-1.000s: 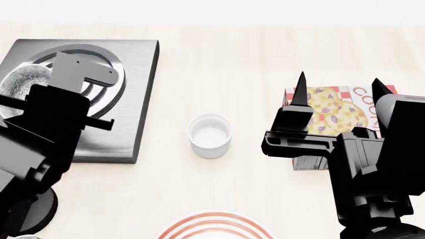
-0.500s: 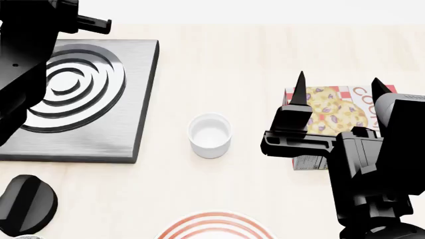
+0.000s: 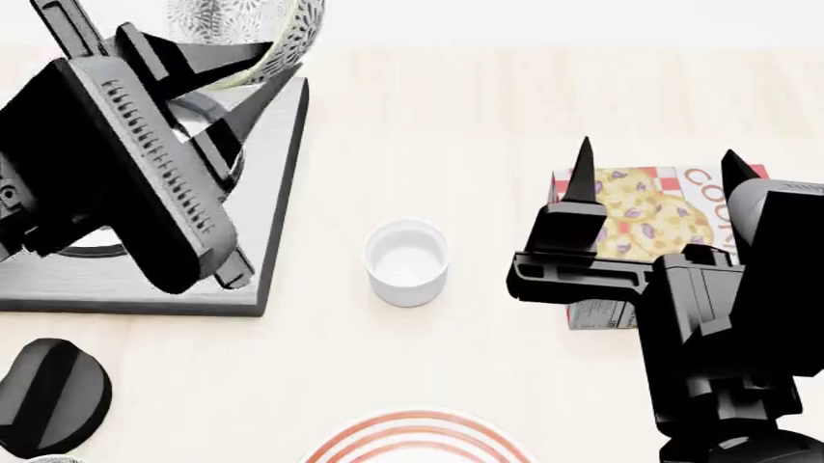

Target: Pick the akita bowl on the stove and place it on the plate.

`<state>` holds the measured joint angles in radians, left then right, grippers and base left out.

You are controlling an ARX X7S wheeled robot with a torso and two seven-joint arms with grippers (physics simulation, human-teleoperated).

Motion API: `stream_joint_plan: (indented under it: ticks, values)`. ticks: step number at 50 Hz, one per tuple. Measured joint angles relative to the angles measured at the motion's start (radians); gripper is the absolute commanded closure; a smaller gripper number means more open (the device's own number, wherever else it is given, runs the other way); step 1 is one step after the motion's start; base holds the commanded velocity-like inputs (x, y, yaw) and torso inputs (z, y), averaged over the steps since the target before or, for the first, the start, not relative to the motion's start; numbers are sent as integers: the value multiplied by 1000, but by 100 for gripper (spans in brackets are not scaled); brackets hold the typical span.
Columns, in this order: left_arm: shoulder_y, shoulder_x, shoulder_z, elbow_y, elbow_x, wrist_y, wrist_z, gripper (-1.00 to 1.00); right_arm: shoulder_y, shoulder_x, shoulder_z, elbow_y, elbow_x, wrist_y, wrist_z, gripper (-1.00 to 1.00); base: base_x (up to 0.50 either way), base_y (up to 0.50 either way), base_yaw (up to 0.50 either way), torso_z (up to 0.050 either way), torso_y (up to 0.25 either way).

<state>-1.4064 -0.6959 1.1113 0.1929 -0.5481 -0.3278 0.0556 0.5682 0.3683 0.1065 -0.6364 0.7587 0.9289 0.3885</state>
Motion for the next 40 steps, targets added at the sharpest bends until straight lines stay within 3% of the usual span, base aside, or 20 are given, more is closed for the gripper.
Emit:
stream_joint_plan:
  ticks: [20, 40]
  values:
    - [16, -185, 161, 228, 163, 139, 286, 100, -2, 5, -7, 7, 0, -12, 2, -100, 0, 0, 0, 0, 1]
    - [-2, -215, 244, 324, 263, 209, 456, 100, 3, 11, -5, 0, 17, -4, 16, -100, 0, 0, 0, 0, 0]
